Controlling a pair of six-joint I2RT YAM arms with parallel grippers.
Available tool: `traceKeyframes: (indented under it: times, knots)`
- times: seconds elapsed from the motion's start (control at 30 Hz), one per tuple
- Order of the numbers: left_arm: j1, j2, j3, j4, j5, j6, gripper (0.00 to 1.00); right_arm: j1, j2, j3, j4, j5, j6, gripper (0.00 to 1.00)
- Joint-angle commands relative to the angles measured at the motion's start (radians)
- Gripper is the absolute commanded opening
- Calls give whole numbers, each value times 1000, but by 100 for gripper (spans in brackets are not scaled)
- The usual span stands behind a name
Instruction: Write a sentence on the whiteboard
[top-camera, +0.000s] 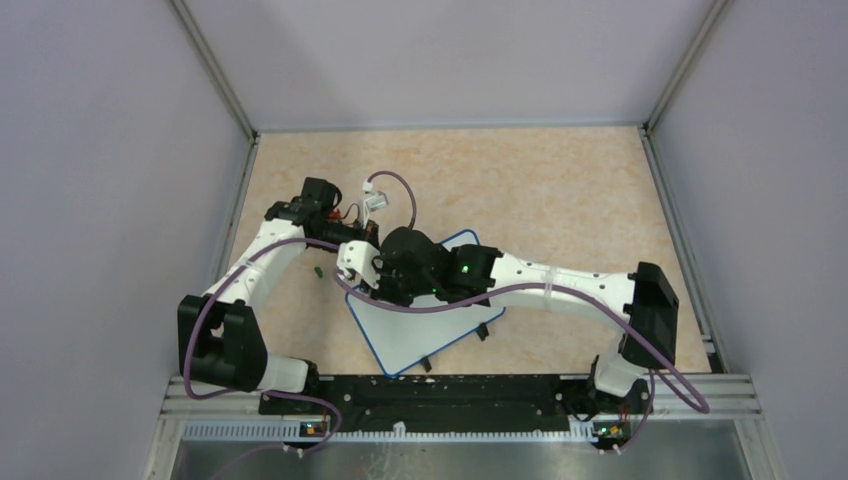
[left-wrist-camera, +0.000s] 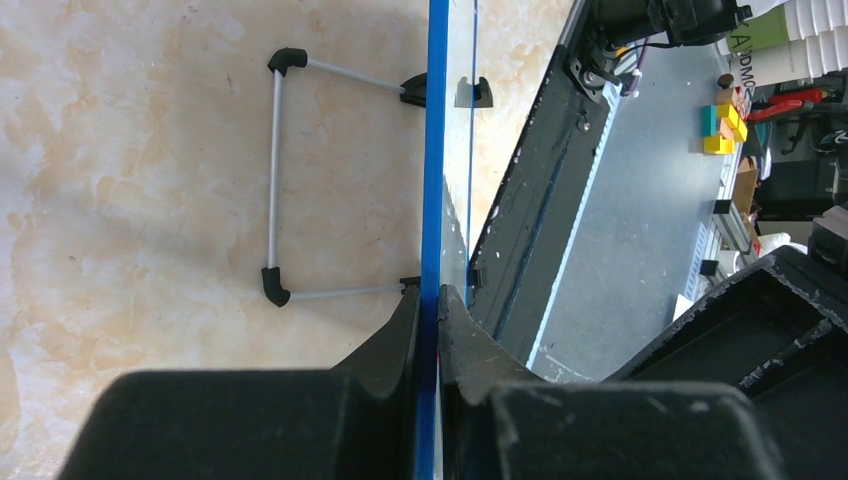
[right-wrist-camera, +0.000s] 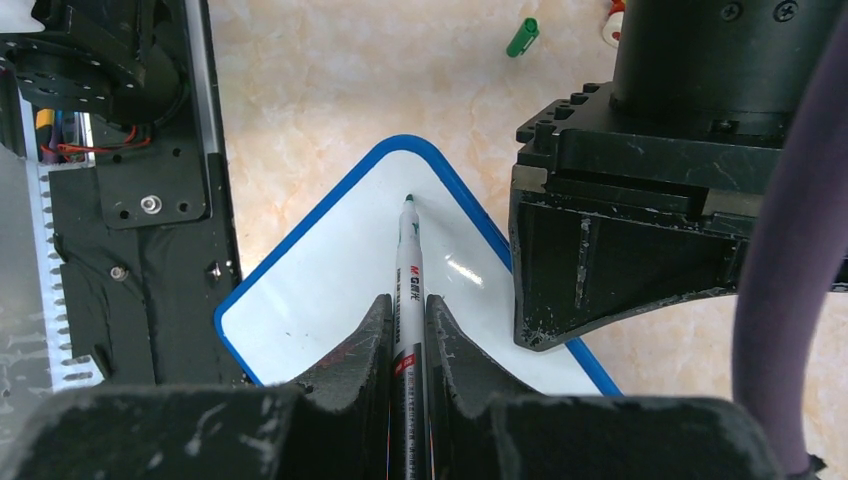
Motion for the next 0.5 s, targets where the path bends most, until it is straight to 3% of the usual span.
traceKeyframes:
  times: [0.0,0.47]
  knots:
    - [-15,-19,-19,16,-31,-16,0,12,-4,6,36,10,0,0]
    - [-17,-15,-19,16,-34,-18,0,12,-47,-75,39,-16,20,0]
